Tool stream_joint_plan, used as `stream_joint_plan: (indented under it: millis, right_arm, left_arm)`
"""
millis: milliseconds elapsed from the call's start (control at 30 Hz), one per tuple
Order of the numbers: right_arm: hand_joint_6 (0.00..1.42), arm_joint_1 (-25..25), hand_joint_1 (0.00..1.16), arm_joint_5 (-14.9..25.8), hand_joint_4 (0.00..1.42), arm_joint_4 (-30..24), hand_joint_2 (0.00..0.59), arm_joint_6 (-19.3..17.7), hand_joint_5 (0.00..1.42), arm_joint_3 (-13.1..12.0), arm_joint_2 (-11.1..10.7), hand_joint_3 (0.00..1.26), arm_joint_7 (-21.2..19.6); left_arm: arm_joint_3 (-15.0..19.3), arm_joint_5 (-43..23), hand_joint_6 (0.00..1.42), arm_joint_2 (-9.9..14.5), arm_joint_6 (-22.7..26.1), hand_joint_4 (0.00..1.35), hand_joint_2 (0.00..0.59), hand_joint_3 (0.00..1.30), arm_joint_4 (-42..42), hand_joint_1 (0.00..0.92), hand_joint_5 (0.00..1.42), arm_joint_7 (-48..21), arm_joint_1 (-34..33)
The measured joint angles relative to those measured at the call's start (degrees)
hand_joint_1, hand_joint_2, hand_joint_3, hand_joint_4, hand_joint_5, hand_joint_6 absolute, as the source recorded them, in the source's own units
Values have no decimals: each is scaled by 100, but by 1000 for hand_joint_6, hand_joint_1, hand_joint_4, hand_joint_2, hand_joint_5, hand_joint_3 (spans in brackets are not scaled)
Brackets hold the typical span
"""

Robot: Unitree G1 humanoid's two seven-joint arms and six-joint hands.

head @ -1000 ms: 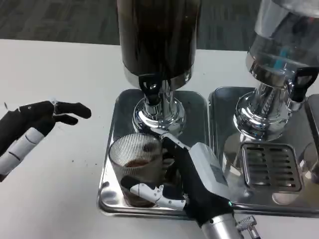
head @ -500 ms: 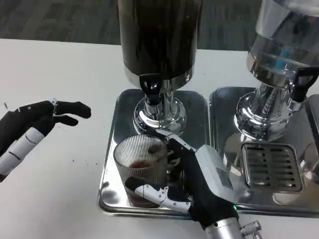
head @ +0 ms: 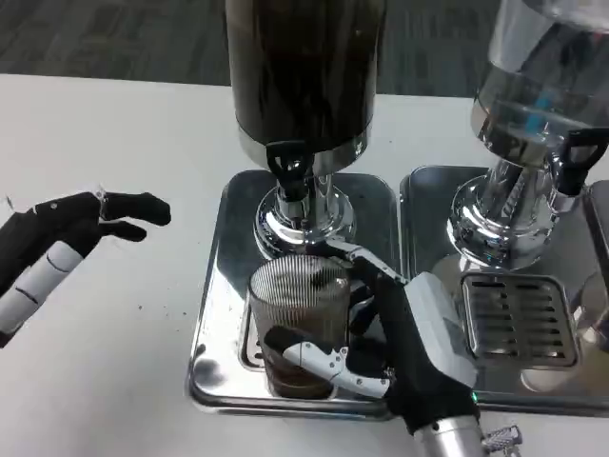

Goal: Grasp the cup under the faucet to collect the drink, then remove the cup.

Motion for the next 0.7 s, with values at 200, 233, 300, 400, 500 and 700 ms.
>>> stream_joint_plan:
  millis: [200,233,300,400,500,700]
  right_arm:
    - [902,35,639,-13,600,0,249,-10,725,-44,1,458,-79]
    - [902,36,639,-14,600,0,249,-10,725,-51,1,459,-82]
    - [904,37,640,-14,602,0,249,-10,725,-56,1,468,-92]
    - [912,38,640,-14,602,0,249,-19,733,-67,2,473,-101]
    - [924,39,640,-11,609,2,249,-36,740,-69,2,473,-132]
    - [938,50,640,-30,618,1,249,-97,752,-80,2,474,-302]
  left_arm:
    - [-2,0,391,0,-5,387,173,443,25,0,285,0,-29]
    - [-2,0,392,0,-7,387,174,443,25,0,285,0,-34]
    - [-2,0,394,0,-8,387,174,442,25,0,285,0,-34]
    - [-2,0,407,0,-8,387,174,439,25,0,285,0,-34]
    - [-2,-1,409,0,-11,387,174,437,25,0,285,0,-34]
    - [-2,-1,411,0,-30,387,174,434,25,0,285,-1,-33]
